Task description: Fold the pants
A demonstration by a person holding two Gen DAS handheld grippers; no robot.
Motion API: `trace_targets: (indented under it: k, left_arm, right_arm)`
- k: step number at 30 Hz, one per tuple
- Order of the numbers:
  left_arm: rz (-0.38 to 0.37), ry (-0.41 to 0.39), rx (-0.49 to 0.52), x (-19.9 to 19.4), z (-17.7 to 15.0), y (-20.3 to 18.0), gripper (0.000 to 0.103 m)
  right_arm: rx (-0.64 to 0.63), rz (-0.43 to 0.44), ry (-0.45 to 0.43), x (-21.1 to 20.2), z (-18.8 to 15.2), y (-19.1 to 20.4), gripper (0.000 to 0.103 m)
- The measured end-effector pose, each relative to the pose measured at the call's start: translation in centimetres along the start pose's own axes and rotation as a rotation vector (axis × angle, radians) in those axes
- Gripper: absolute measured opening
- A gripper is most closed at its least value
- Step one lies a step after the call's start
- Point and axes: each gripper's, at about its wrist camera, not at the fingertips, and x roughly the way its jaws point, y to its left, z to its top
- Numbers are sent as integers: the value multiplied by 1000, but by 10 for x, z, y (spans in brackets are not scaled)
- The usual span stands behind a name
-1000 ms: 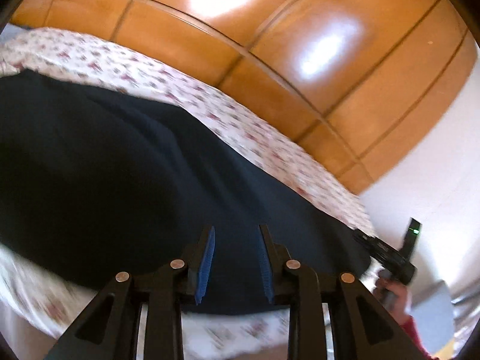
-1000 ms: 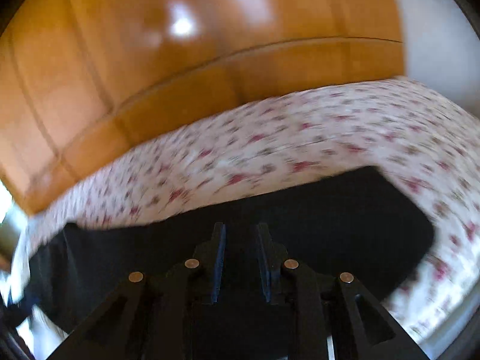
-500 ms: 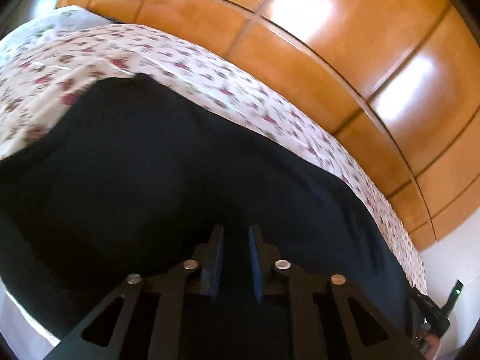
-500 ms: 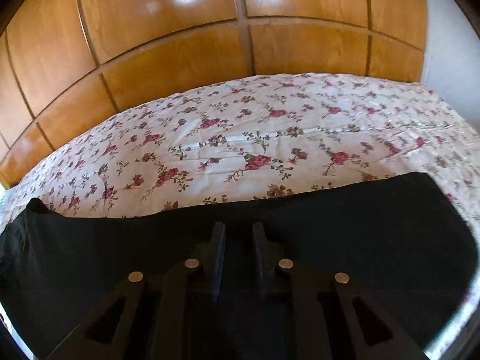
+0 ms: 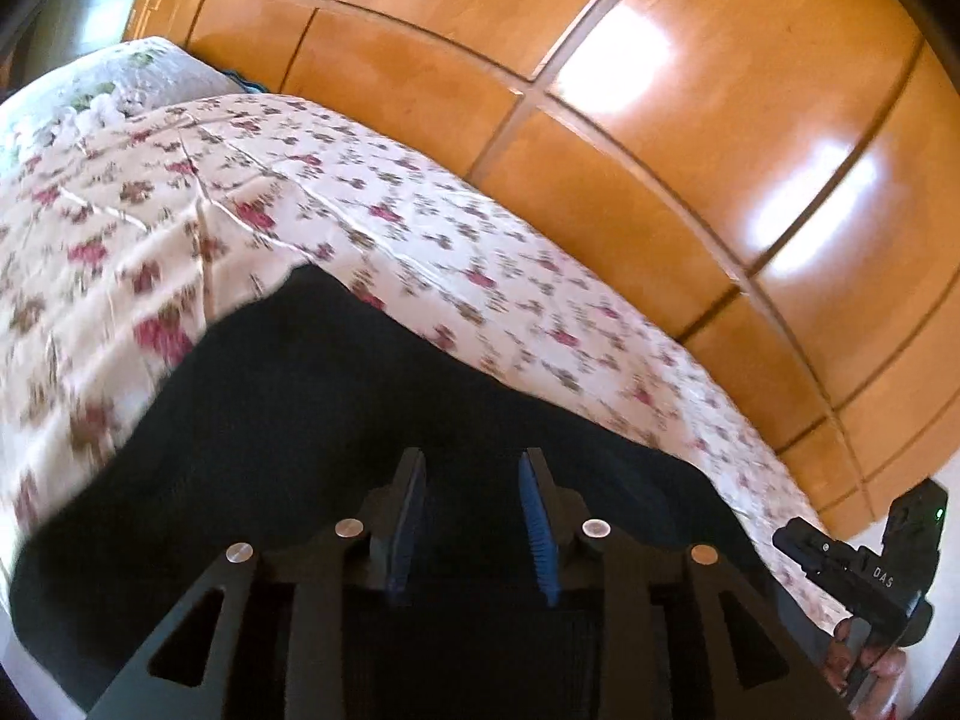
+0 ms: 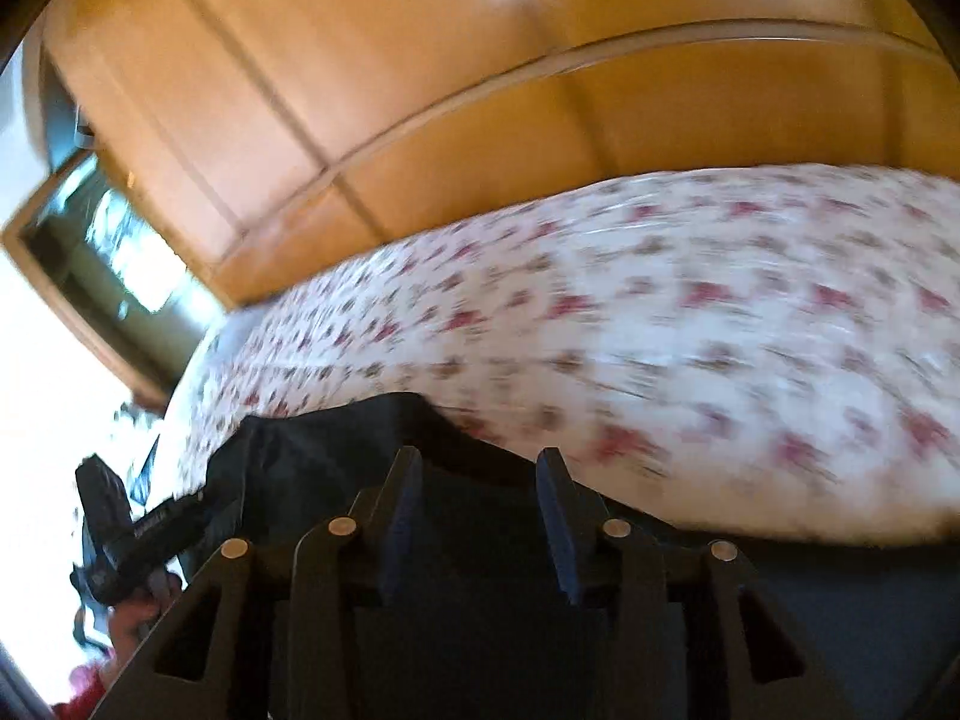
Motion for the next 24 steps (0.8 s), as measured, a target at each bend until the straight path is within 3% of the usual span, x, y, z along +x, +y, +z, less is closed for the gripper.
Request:
trace_targets:
  k: [7,9,10,12,13,16,19,24]
  left_arm:
    - [79,-12,47,19,7,28,32]
    - [45,-37,50,18,1,36,32]
    - [37,-45,50,18,1,38,32]
    - [40,-61,44,15,3,40,32]
    - [77,-86,37,14,4,42,31]
    - [132,-108,-3,15,7,50,16]
    - [104,-116,-35,18,6,58,15]
    - [76,-120,-41,17,5,61,15]
  right_arm:
    - [67,93,179,80,19,22,40]
    - [50,82,221,98,17,26,31]
    - [17,53,232,106,16,30,17]
    - [-17,-8,216,114,15,34,11]
    - [-4,-25,186,113,17,33,10]
    - [51,-51,90,108,21,26,8]
    - [29,-83,89,125,15,20,8]
    - [55,-62,39,125,15,14,8]
